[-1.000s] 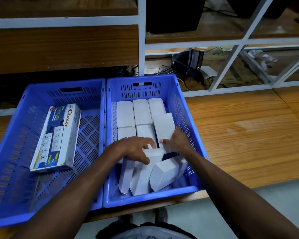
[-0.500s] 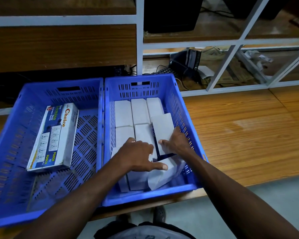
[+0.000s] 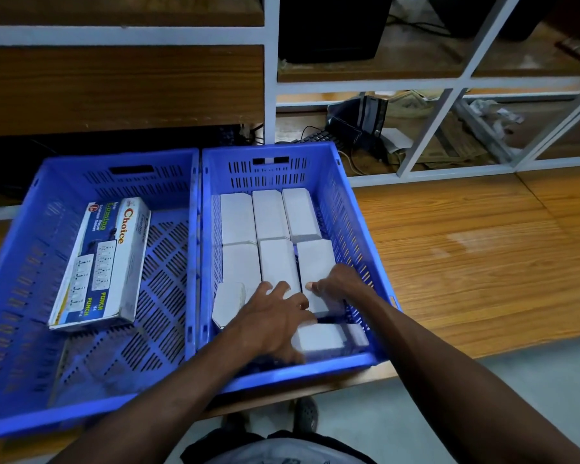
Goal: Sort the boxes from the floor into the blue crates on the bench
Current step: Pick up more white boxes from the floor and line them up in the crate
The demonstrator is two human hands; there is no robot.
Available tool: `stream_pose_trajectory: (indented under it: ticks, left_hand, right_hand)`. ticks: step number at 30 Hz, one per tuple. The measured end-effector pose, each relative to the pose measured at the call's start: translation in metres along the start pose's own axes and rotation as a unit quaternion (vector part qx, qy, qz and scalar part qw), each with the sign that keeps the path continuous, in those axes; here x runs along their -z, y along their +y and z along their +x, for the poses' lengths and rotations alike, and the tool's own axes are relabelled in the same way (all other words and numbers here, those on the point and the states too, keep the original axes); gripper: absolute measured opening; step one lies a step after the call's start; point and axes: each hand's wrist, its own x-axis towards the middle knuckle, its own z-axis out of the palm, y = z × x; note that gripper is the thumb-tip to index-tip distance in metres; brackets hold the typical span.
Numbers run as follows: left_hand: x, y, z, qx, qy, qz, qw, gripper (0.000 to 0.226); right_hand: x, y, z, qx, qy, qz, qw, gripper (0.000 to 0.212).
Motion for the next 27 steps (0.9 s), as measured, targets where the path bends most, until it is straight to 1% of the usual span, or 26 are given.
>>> stream_pose_trajectory:
  ticks: [3, 5, 7, 9, 11, 13, 17, 19, 22, 24, 27]
  left_hand:
    - [-0.002, -0.009, -0.002, -0.024, 0.000, -0.020, 1.000, 0.069]
    - [-0.001, -0.012, -0.006, -0.036, 0.006, -0.053, 0.998, 0.069]
    - [0.001, -0.016, -0.009, -0.037, 0.023, -0.117, 0.992, 0.069]
    - [0.003, -0.022, -0.011, -0.009, 0.057, -0.211, 0.976, 0.060]
    - [0.004, -0.028, -0.011, 0.037, 0.084, -0.297, 0.951, 0.045]
    - [0.010, -0.031, -0.006, 0.068, 0.097, -0.336, 0.934, 0.037]
    - [0.026, -0.039, 0.009, 0.128, 0.080, -0.375, 0.915, 0.035]
    - [0.033, -0.048, 0.023, 0.157, 0.052, -0.347, 0.923, 0.037]
    - [0.034, -0.059, 0.052, 0.190, -0.060, -0.288, 0.937, 0.040]
    - [0.032, -0.059, 0.067, 0.223, -0.100, -0.259, 0.934, 0.035]
    - [0.028, -0.053, 0.076, 0.236, -0.147, -0.219, 0.935, 0.049]
  right_hand:
    - [-0.007, 0.002, 0.006, -0.009, -0.024, 0.004, 1.000, 0.070]
    - [-0.012, 0.001, 0.010, -0.013, -0.006, 0.009, 1.000, 0.082]
    - [-0.012, -0.001, 0.011, 0.005, 0.004, 0.003, 1.000, 0.092]
    - [-0.010, -0.003, 0.013, 0.027, 0.017, 0.004, 0.999, 0.090]
    - [-0.009, -0.004, 0.016, 0.037, 0.029, 0.008, 0.999, 0.084]
    - [-0.009, -0.006, 0.021, 0.040, 0.035, 0.008, 0.999, 0.082]
    - [-0.011, -0.008, 0.024, 0.046, 0.047, 0.015, 0.998, 0.081]
    - [-0.011, -0.007, 0.024, 0.046, 0.049, 0.024, 0.997, 0.081]
    - [-0.011, -0.006, 0.025, 0.044, 0.044, 0.036, 0.997, 0.082]
    - [-0.011, -0.006, 0.025, 0.041, 0.041, 0.048, 0.997, 0.083]
    - [-0.012, -0.006, 0.027, 0.040, 0.043, 0.064, 0.996, 0.080]
